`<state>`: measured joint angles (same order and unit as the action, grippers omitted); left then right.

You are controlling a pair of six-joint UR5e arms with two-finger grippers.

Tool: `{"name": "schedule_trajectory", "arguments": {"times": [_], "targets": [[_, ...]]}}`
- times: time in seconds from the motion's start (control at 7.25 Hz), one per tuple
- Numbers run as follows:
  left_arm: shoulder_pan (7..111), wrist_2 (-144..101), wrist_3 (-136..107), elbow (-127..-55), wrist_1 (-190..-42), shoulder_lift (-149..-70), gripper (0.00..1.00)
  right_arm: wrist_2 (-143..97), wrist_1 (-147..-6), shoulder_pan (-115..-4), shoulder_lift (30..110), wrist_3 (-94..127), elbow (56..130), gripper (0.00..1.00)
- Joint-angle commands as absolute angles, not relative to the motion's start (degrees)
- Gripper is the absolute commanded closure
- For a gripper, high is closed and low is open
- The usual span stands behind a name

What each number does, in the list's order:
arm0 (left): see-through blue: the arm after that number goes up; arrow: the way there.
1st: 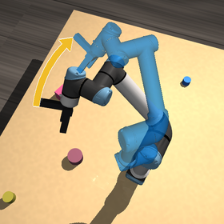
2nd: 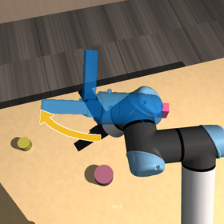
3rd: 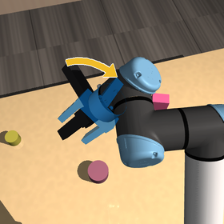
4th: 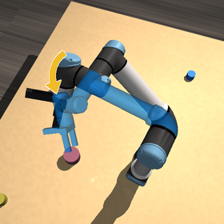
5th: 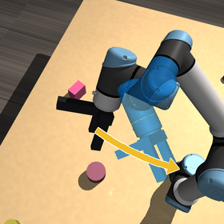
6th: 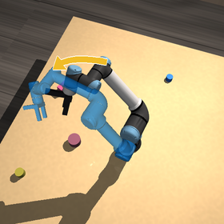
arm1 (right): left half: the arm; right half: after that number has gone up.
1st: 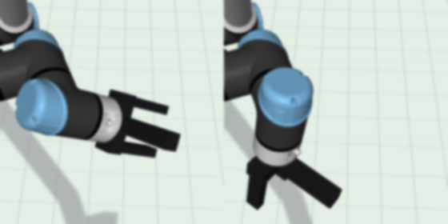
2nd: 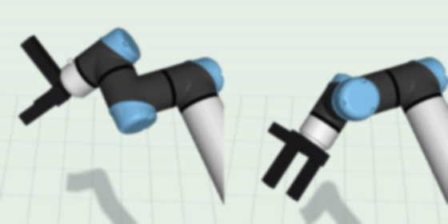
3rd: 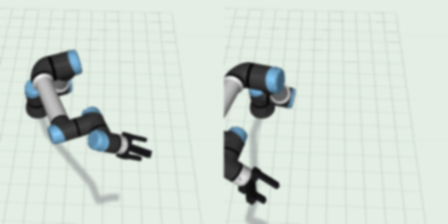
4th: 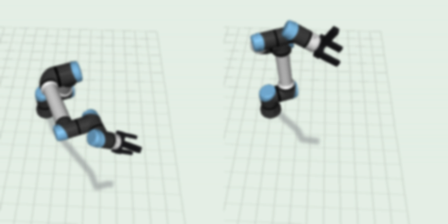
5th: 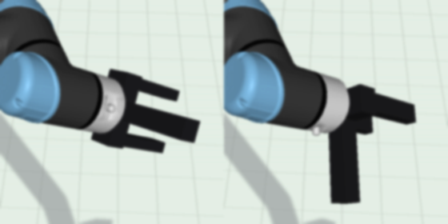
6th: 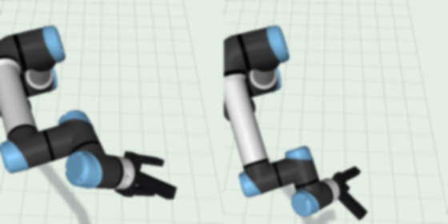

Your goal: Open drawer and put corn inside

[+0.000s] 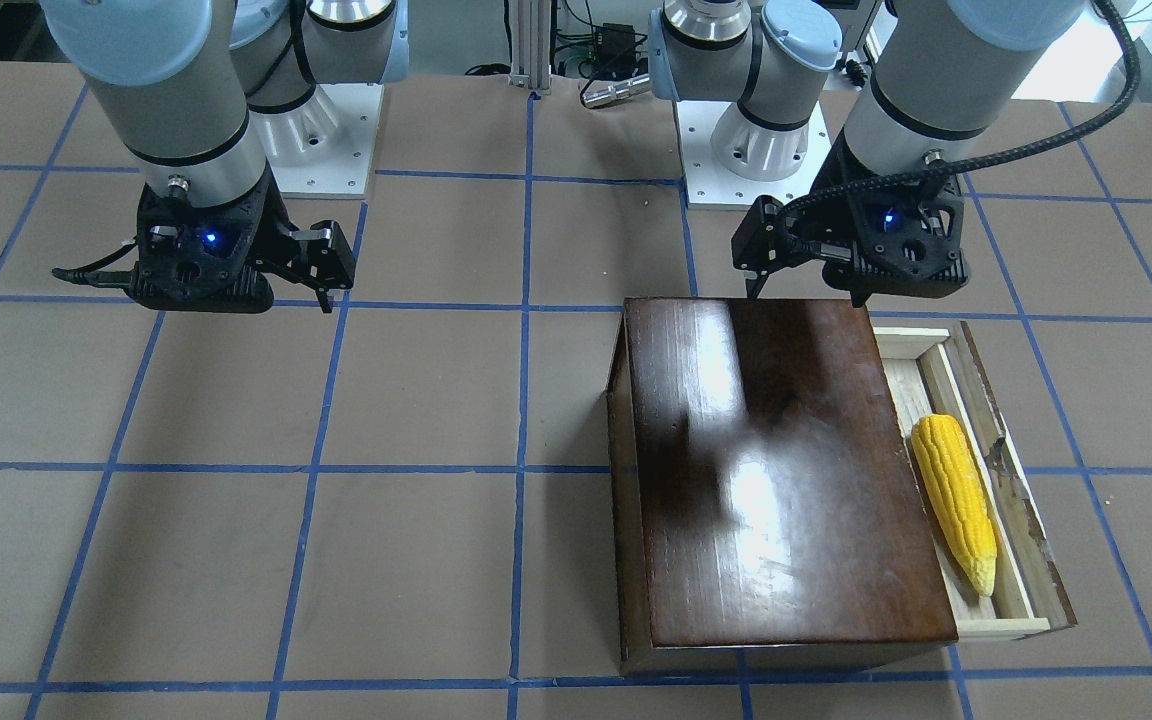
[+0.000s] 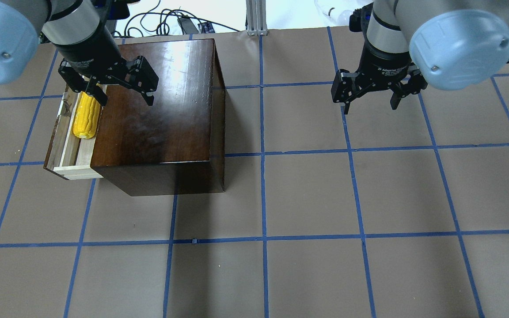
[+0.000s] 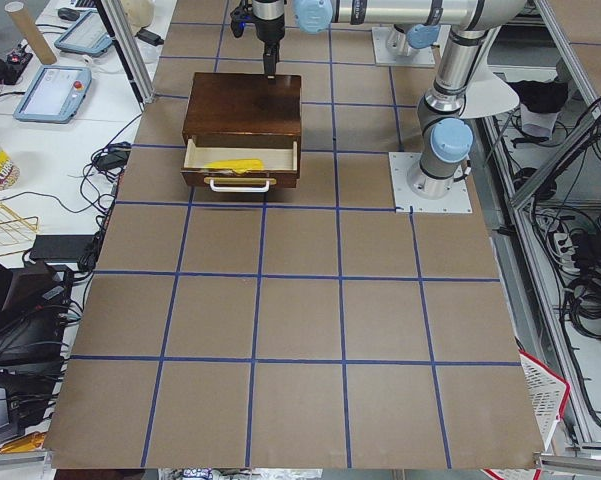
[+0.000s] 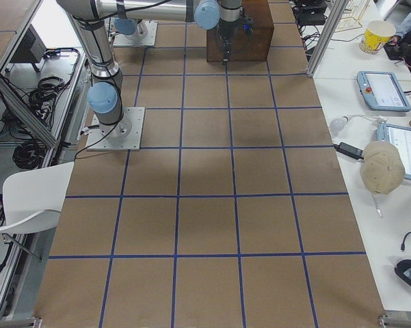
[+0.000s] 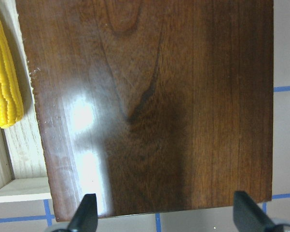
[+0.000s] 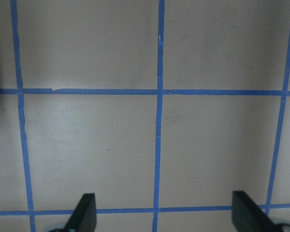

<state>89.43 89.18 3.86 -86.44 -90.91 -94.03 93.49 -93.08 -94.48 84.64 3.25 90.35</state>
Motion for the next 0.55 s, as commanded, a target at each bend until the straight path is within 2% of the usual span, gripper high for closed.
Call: {"name": "schedule_trajectory", "arguments": {"times": [0.0,0.41], "targets": [[89.38,89.12,3.78,-86.57,-90.79,-93.87,0.00,93.52,-93.08,-94.48,84.64,3.25,90.35,0.00],[89.38,89.21,3.60,-86.31,-90.79,-93.43,0.00,93.52,-93.16,-94.48,84.64,3.25,90.35,0.00]]}}
